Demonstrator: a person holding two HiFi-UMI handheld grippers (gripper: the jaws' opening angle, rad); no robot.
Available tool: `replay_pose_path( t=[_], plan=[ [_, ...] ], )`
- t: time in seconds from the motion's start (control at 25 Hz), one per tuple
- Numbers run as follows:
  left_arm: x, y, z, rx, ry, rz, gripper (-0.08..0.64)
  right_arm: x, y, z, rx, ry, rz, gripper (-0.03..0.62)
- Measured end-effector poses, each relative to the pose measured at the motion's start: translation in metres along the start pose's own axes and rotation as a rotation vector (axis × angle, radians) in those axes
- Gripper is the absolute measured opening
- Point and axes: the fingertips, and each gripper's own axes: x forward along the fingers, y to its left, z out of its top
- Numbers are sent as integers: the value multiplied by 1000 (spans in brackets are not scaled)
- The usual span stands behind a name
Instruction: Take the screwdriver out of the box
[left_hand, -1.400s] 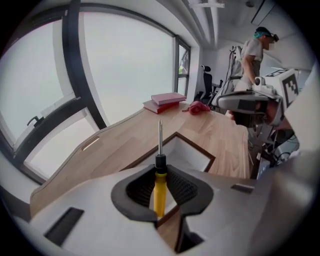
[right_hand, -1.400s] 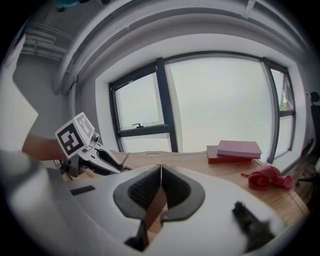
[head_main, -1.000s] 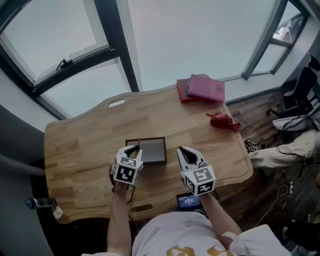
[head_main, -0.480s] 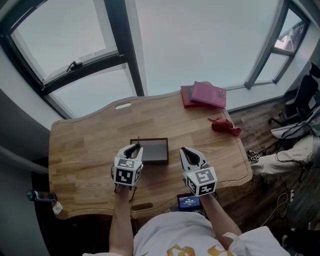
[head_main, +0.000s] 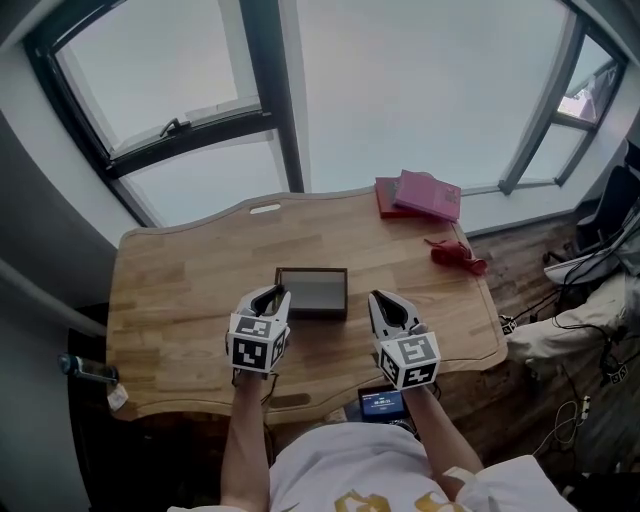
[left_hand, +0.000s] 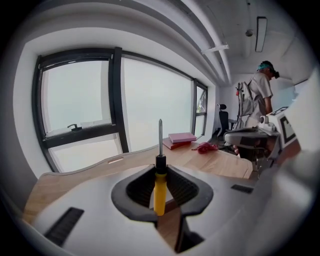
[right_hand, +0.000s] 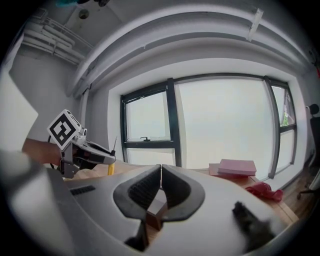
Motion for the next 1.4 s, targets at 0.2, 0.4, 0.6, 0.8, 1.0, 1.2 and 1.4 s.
replay_pose_path(
  t=[0.2,0.4,0.6,0.8,1.0,1.2,1.4],
  plan=[
    [-28,-9,-2,-34,-32,18,78,-22,6,3,-1,-16,-1,32],
    [-52,-14,-6,-31,-62,45,78,-36,17,1,-3,-27,11,32],
    [-83,-22,-13,-57,-108,106,78,-57,33,2,-17,-45,40,32],
    [-118,-48,-23,-100,-155,128,78,-96,49,6,-29,-54,47,32],
    [-148,-78,-33,-102,-183,131,78,-134,61,8,-43,-82,47,32],
    [-168,-96,-44,-201,-222,118,78,-162,71,1,-48,-91,48,32],
    [-181,-106,-40,-168,-246,135,78,-176,75,4,-60,-103,49,32]
  ],
)
